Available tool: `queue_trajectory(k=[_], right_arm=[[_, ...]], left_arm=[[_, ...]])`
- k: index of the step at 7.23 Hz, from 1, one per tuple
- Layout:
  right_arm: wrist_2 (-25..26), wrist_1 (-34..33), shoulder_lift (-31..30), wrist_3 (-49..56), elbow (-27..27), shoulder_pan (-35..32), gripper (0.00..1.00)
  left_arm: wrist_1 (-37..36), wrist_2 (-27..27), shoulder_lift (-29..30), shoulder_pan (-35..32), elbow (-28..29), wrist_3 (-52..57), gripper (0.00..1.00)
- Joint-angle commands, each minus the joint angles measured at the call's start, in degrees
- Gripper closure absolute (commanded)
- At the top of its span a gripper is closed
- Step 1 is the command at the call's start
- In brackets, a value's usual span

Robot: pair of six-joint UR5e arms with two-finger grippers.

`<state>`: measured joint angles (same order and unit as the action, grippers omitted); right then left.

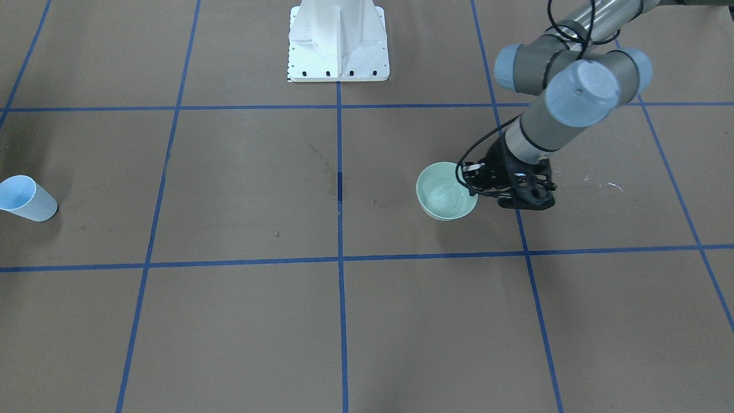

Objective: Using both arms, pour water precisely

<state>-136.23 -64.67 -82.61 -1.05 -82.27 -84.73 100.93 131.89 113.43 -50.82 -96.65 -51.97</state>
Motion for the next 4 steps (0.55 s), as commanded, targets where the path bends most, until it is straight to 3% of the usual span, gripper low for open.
queue_trajectory(k=[1, 3, 4], right_arm=[[0.00, -0.36, 0.34, 0.00, -0.52, 0.17, 0.01], [0.35, -0.37, 0.25, -0.09, -0.70, 0.26, 0.01], [0.52, -0.37, 0.25, -0.09, -0.70, 0.26, 0.01]], left_arm=[[4.94, 3.97, -11.94, -5.41, -0.55, 13.07, 1.00], [6.21, 5.91, -19.96, -10.50, 0.32, 25.01, 1.00], [6.21, 5.92, -21.13, -12.35, 1.37, 28.64, 1.00]])
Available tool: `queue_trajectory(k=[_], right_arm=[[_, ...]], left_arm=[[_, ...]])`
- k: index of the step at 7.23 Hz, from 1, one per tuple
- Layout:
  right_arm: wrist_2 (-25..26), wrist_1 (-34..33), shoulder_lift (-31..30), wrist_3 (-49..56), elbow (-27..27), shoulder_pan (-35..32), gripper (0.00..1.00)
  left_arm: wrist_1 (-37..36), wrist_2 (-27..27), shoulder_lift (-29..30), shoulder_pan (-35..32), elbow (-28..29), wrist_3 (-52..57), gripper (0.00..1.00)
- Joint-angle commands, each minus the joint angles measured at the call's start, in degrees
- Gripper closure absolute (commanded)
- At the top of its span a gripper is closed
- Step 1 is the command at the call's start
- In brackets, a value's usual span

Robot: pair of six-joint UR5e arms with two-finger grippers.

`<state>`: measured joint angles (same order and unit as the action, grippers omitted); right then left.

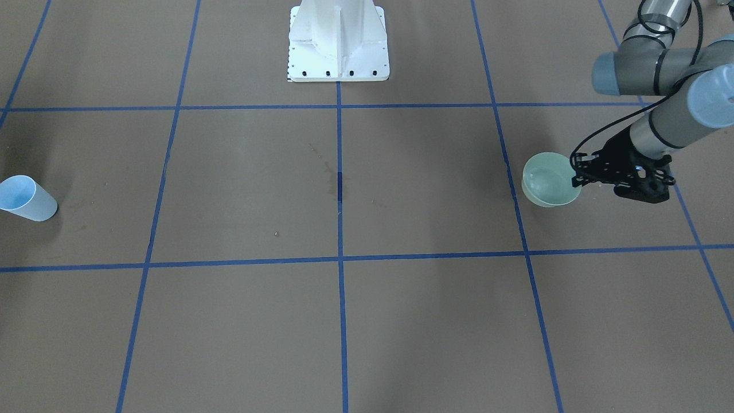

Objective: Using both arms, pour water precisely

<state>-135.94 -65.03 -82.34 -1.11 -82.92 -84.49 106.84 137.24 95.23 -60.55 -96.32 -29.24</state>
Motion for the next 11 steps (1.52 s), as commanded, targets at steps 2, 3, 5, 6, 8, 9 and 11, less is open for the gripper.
queue_trajectory(k=[2, 3, 5, 6, 8, 9, 11], right_arm=[[0.41, -0.01, -0.01, -0.12, -0.14, 0.02, 0.01], [0.58, -0.01, -0.10, -0.12, -0.14, 0.02, 0.01], [0.59, -0.01, -0.10, -0.12, -0.14, 0.02, 0.01], [0.50, -0.09, -0.01, -0.12, -0.14, 0.02, 0.01], [0.41, -0.09, -0.01, -0.12, -0.14, 0.02, 0.01], [0.32, -0.36, 0.08, -0.38, -0.14, 0.02, 0.02], [1.11, -3.77, 0.34, -3.61, -0.58, 0.02, 0.01]], left_arm=[[1.26, 0.57, -5.41, -3.09, 3.05, 9.37, 1.00], [3.36, 0.57, -5.41, -3.09, 5.24, 9.38, 1.00], [7.68, 0.48, -5.24, -3.17, 8.94, 9.20, 1.00], [7.68, 0.48, -5.06, -3.17, 9.04, 8.85, 0.52], [7.68, 0.48, -5.06, -3.35, 9.04, 9.20, 0.01], [7.16, 1.79, -4.28, -6.22, 8.87, 9.20, 0.01], [6.89, 2.25, -3.21, -11.59, 8.86, 9.73, 0.01]])
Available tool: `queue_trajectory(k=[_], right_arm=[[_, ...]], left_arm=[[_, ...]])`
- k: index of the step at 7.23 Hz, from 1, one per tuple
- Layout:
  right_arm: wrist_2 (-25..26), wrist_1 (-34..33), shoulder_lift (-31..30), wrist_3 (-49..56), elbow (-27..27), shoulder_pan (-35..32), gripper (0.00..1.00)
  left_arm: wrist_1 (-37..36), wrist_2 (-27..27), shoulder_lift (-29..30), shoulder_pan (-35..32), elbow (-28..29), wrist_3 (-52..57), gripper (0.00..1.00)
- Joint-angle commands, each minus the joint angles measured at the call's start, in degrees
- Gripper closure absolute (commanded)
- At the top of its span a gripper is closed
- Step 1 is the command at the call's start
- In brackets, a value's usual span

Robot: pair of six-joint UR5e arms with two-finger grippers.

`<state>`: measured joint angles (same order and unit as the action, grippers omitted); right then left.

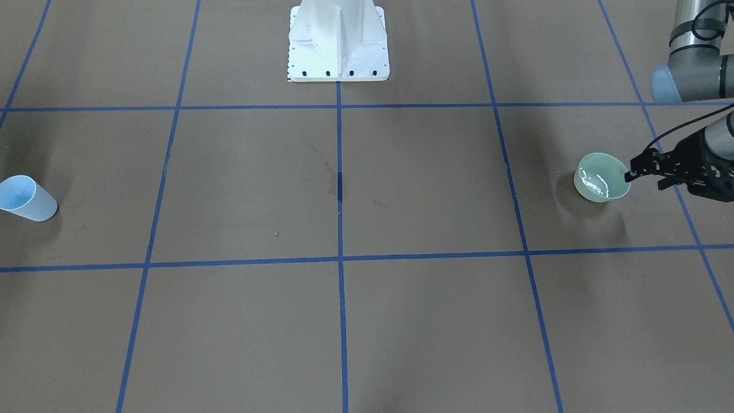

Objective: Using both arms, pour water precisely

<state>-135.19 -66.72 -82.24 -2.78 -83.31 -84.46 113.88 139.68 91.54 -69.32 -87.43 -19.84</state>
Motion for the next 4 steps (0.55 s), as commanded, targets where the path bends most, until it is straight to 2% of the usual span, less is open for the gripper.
queue_trajectory(k=[1, 2, 3, 4], right_arm=[[0.71, -2.97, 0.59, -2.22, -0.10, 0.26, 0.00], [0.72, -8.72, 3.38, -2.23, -0.27, 0.26, 0.00], [0.72, -17.74, 6.62, -2.23, -1.32, -0.26, 0.00], [0.72, -23.23, 6.92, -2.14, -3.77, -0.26, 0.00]], left_arm=[[-0.15, -2.81, 0.57, -4.14, -0.03, 0.94, 0.01], [-0.93, -5.62, 0.57, -5.72, 0.24, 4.42, 0.01], [-6.59, -6.52, 2.13, -8.26, 0.24, 8.55, 0.01], [-15.18, -6.09, 5.63, -12.03, 0.24, 12.77, 0.01]])
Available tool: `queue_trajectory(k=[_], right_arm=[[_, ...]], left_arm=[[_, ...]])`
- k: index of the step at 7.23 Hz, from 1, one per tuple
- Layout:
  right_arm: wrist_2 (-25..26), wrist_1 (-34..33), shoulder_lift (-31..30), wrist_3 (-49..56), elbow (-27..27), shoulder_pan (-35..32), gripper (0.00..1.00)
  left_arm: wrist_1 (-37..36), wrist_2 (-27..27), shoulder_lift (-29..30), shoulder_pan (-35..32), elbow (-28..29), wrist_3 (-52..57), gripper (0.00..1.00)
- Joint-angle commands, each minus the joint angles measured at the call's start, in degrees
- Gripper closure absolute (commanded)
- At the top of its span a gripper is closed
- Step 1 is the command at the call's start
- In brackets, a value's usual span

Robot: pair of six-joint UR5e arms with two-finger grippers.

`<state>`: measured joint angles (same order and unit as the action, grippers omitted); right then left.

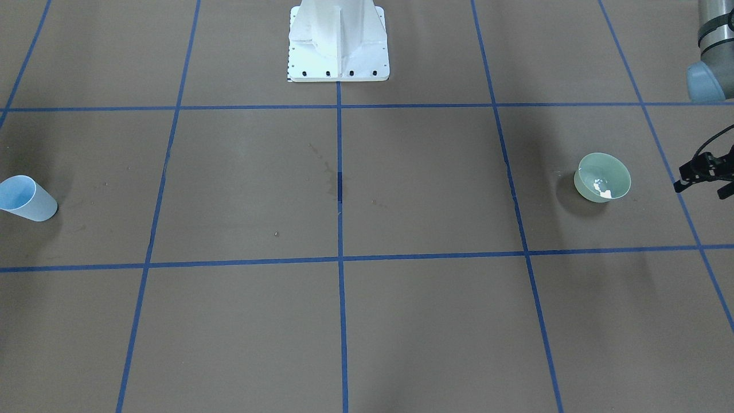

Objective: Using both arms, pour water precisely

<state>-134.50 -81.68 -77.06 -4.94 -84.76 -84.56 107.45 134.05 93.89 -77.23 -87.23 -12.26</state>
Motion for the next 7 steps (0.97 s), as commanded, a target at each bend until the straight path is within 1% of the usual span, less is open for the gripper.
queue_trajectory(k=[1, 2, 3, 4, 6, 7], right_arm=[[0.11, -10.06, -0.27, 0.02, -5.04, -0.43, 0.00], [0.38, -10.25, -4.64, 0.10, -8.72, -0.26, 0.00], [0.55, -10.43, -6.25, 0.10, -9.72, -0.25, 0.00], [0.64, -10.43, -6.78, -0.07, -9.55, 0.18, 0.00], [3.88, -10.43, -6.97, -0.07, -9.20, 0.97, 0.00], [3.98, -10.43, -7.84, -0.07, -9.20, 1.15, 0.00]], left_arm=[[-14.40, -0.28, 5.32, -6.16, -0.04, 8.70, 0.01], [-17.77, 0.24, 6.38, -6.62, -0.05, 8.65, 0.01], [-20.15, 3.99, 6.66, -7.32, -0.05, 8.13, 0.00], [-21.39, 5.68, 6.75, -10.11, -0.13, 8.39, 0.00], [-21.06, 5.88, 6.05, -11.54, -1.27, 9.70, 0.00], [-21.23, 5.96, 3.78, -12.76, -1.80, 17.19, 0.00]])
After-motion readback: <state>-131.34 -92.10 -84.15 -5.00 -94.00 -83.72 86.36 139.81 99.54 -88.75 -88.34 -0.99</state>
